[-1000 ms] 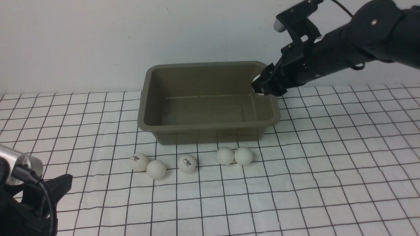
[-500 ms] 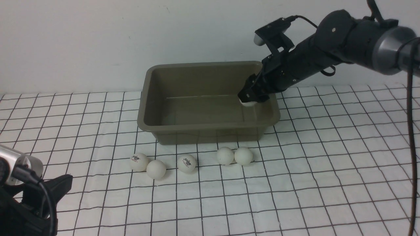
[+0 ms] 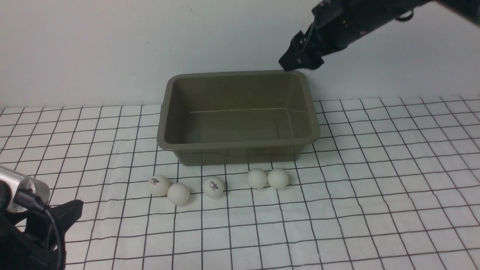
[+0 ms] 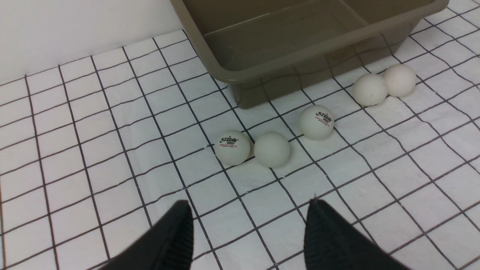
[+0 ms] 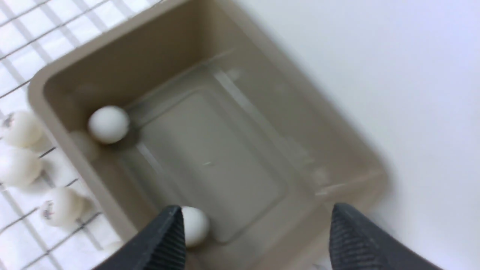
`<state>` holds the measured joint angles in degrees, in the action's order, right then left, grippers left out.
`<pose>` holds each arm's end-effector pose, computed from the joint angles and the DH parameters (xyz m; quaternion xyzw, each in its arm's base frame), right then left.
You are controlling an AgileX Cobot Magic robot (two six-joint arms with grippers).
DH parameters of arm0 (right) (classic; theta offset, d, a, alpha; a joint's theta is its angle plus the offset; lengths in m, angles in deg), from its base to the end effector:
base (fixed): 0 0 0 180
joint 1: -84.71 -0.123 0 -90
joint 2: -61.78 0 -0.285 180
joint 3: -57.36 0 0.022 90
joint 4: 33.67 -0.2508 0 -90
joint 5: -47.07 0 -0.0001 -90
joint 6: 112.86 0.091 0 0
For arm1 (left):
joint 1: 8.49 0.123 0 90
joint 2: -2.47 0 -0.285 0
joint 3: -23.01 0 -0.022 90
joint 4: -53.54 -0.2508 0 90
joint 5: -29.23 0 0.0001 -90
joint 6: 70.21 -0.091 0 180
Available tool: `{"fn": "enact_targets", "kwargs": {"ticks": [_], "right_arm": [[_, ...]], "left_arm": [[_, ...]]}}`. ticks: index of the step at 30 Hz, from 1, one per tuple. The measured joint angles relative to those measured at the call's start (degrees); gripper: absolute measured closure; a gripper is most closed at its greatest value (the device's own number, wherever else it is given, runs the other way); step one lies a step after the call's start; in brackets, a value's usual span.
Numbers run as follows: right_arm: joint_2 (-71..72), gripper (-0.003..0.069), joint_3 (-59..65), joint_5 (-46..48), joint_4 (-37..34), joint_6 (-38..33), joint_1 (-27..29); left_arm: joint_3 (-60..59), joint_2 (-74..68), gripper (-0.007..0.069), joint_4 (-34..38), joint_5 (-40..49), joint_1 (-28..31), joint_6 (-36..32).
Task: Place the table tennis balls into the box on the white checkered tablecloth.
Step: 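Reach for and grasp a ping pong ball on the table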
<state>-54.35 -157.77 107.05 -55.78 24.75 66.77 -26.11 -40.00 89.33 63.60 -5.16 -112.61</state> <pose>0.3962 0.1595 0.3748 -0.4346 0.8174 0.1149 0.3603 0.1165 -0.0234 0.2867 0.1448 0.8482 -0.0806 0.5032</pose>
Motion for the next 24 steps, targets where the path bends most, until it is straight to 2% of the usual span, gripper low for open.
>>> {"fn": "enact_targets", "kwargs": {"ticks": [4,7,13,24], "right_arm": [[6.94,0.0199,-0.32,1.11,6.84,5.93,0.00],[10.98,0.0199,-0.32,2.58,9.06,8.79,0.00],[17.29,0.0204,-0.19,9.96,9.22,12.90,0.00],[23.03,0.0204,6.57,12.75,7.21,15.71,0.00]], "left_arm": [[0.00,0.00,0.0260,0.00,0.00,0.00,0.00],[0.00,0.00,0.0260,0.00,0.00,0.00,-0.01],[0.00,0.00,0.0260,0.00,0.00,0.00,-0.06],[0.00,0.00,0.0260,0.00,0.00,0.00,-0.06]]}}
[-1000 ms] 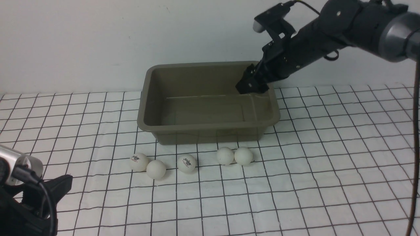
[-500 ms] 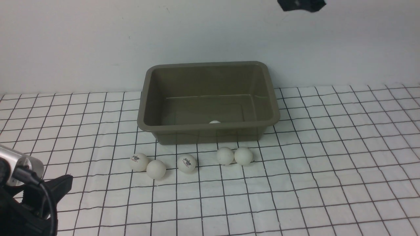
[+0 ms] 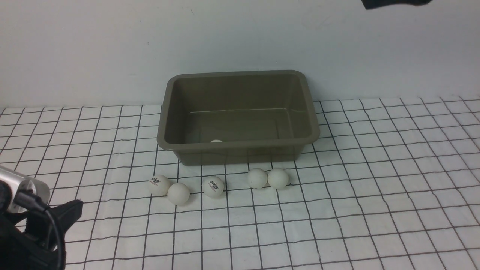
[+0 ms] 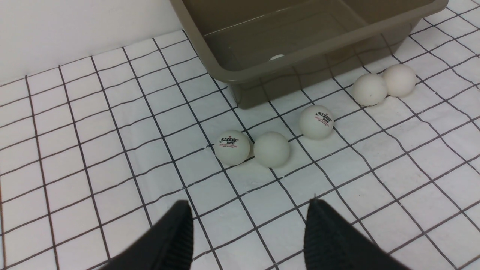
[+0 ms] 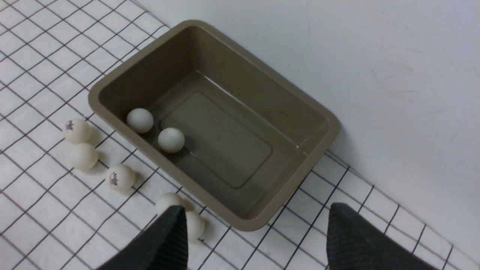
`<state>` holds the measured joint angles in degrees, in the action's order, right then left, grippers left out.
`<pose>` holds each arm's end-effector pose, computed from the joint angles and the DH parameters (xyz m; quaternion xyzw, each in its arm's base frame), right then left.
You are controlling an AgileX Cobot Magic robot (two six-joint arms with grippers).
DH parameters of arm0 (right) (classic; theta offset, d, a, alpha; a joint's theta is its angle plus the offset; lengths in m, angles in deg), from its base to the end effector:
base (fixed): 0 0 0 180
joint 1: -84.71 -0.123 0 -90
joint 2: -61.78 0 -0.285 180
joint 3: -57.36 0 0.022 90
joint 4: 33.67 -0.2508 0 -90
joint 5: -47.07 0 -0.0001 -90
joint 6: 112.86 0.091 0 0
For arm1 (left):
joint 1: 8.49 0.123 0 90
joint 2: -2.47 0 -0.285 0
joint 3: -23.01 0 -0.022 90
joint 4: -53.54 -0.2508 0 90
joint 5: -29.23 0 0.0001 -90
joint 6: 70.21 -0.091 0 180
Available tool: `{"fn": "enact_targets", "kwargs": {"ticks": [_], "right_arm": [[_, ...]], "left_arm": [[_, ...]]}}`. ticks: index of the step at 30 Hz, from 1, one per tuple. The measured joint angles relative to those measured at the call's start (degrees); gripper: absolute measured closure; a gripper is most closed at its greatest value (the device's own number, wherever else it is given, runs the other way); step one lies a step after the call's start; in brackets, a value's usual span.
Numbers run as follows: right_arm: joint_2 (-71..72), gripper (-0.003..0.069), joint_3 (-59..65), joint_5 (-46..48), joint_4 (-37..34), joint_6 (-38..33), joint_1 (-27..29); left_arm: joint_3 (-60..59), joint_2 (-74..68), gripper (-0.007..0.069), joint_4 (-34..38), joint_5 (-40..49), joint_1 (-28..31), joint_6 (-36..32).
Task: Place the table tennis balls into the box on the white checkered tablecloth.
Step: 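Reach for and grasp a ping pong ball on the table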
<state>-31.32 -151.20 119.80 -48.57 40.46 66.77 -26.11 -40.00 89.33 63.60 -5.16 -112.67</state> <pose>0.2717 0.1115 0.4710 -0.3591 0.8508 0.1014 0.3700 0.1165 -0.0234 0.2867 0.1453 0.8481 -0.0803 0.5032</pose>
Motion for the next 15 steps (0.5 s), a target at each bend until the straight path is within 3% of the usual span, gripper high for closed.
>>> {"fn": "enact_targets", "kwargs": {"ticks": [7,15], "right_arm": [[3.35,0.0204,10.13,-0.31,-1.86,0.12,0.00],[4.70,0.0204,29.02,-10.89,-11.83,-5.11,0.00]], "left_arm": [[0.00,0.00,0.0260,0.00,0.00,0.00,0.00],[0.00,0.00,0.0260,0.00,0.00,0.00,0.00]]}}
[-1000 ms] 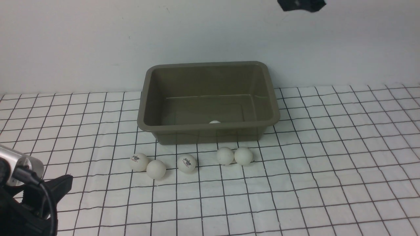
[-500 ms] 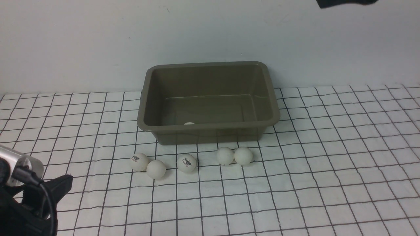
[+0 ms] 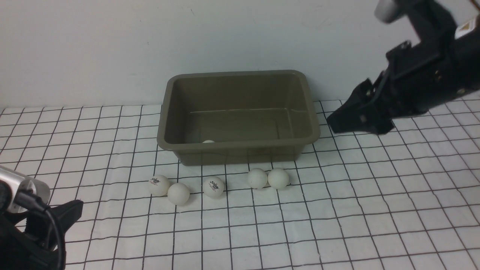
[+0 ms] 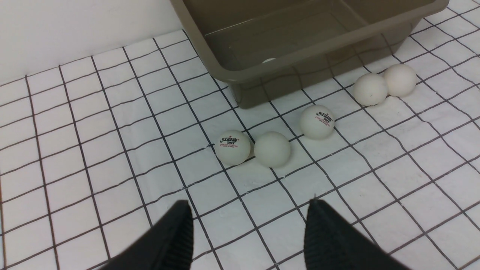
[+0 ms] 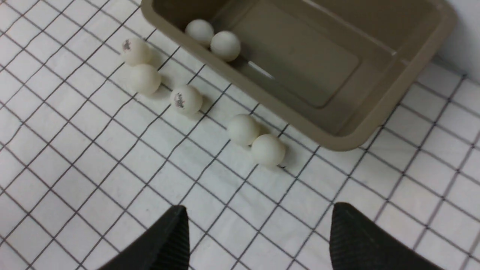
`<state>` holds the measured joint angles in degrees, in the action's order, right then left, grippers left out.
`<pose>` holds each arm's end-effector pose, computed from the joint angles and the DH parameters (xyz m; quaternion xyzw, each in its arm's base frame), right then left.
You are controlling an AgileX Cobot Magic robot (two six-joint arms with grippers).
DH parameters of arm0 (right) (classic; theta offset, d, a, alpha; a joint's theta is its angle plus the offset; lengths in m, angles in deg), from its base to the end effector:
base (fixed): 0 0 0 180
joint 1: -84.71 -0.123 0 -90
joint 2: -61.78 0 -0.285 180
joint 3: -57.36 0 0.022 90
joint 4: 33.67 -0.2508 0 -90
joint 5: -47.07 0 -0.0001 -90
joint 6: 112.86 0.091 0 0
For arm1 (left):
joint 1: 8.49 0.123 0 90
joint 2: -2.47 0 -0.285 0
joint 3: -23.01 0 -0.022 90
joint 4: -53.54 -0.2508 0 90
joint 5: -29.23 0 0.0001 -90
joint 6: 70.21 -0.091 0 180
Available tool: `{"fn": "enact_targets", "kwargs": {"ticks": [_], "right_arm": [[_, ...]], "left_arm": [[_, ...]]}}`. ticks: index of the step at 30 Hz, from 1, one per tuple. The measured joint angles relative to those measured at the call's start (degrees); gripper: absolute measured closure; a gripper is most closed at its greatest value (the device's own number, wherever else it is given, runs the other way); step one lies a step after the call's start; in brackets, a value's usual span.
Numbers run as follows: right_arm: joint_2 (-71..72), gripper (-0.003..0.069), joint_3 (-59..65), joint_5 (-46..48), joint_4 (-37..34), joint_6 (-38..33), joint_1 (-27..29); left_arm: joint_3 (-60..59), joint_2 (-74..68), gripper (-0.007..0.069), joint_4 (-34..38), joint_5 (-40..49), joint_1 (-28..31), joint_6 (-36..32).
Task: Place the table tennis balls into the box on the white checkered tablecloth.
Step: 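Reach for and grasp a ping pong ball on the table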
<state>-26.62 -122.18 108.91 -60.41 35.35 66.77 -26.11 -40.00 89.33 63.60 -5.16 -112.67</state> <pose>0.2616 0.1227 0.3641 -0.3468 0.8767 0.1935 0.2714 0.1165 -0.0234 0.2867 0.1453 0.8481 -0.0803 0.5032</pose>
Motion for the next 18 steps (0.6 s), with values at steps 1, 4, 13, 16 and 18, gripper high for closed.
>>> {"fn": "enact_targets", "kwargs": {"ticks": [1,4,13,16,18], "right_arm": [[-0.05,0.0204,3.01,-2.42,-1.86,-1.40,0.00],[-0.25,0.0204,10.64,-9.98,-5.22,-4.58,0.00],[-0.25,0.0204,25.10,-33.64,-21.94,-14.08,0.00],[-1.00,0.0204,26.90,-34.68,-29.89,-22.54,0.00],[-1.80,0.0204,26.97,-34.10,-32.66,-25.70,0.00]], "left_arm": [[0.00,0.00,0.0260,0.00,0.00,0.00,0.00],[0.00,0.00,0.0260,0.00,0.00,0.00,-0.07],[0.00,0.00,0.0260,0.00,0.00,0.00,-0.17],[0.00,0.00,0.0260,0.00,0.00,0.00,-0.32],[0.00,0.00,0.0260,0.00,0.00,0.00,-0.35]]}}
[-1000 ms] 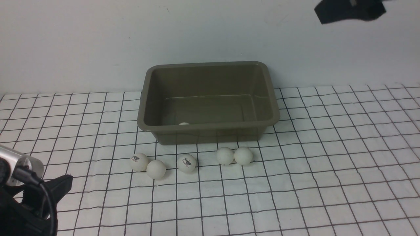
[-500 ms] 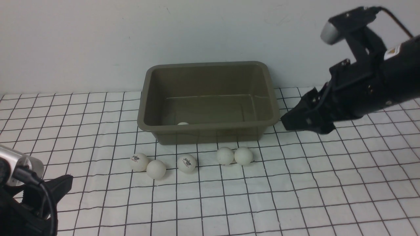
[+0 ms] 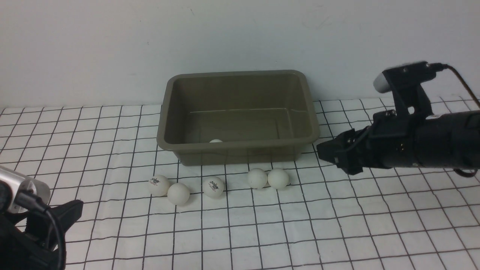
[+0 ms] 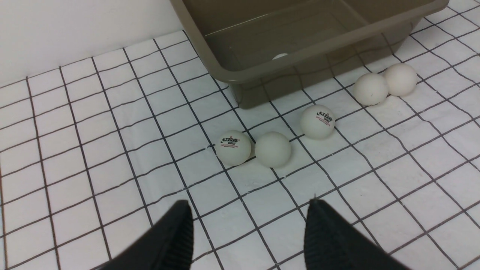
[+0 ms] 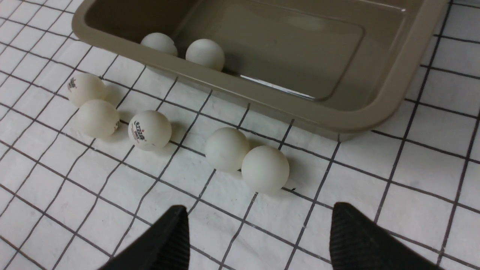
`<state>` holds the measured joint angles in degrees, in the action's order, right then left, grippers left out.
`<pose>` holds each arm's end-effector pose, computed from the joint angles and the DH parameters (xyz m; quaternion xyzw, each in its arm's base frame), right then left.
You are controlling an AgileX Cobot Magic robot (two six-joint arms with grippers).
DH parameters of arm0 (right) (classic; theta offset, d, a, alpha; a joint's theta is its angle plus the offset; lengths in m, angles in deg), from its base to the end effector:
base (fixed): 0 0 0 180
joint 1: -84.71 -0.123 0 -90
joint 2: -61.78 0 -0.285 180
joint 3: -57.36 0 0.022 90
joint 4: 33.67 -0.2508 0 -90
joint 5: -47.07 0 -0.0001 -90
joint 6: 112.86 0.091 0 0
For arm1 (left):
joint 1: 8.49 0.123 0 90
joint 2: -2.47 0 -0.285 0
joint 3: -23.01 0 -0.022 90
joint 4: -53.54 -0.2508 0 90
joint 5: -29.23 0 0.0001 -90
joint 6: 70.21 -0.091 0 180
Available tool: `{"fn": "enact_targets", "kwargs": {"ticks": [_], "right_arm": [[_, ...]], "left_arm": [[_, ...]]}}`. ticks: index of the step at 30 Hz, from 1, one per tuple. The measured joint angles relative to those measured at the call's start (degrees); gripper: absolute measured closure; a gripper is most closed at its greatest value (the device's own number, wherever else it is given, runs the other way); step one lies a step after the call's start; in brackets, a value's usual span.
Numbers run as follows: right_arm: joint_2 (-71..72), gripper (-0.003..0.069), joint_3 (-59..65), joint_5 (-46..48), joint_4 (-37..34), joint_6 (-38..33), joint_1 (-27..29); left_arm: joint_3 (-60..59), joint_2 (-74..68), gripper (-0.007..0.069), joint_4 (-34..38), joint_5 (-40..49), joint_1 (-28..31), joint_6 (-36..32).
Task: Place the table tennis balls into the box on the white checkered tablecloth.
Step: 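Reach for and grasp a ping pong ball on the table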
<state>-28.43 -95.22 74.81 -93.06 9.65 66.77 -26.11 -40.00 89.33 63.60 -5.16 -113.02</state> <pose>0.2692 0.1255 0.2547 -0.2305 0.8701 0.2425 0.3619 0.1165 -0.0234 0.2867 0.1478 0.8476 -0.0788 0.5035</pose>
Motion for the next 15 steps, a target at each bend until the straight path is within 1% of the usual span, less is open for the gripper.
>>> {"fn": "enact_targets", "kwargs": {"ticks": [3,7,10,15], "right_arm": [[-1.53,0.0205,0.00,-0.45,-5.28,-3.86,0.00],[-4.10,0.0206,0.00,-1.19,-11.57,-6.76,0.00],[-6.87,0.0206,0.00,-0.35,-14.35,-8.92,0.00],[-10.55,0.0206,0.00,3.31,-15.57,-13.69,-0.06]], "left_arm": [[0.00,0.00,0.0260,0.01,0.00,0.00,-0.02],[0.00,0.00,0.0260,0.01,0.00,0.00,-0.07],[0.00,0.00,0.0260,0.01,0.00,0.00,-0.07],[0.00,0.00,0.0260,0.01,0.00,0.00,-0.07]]}}
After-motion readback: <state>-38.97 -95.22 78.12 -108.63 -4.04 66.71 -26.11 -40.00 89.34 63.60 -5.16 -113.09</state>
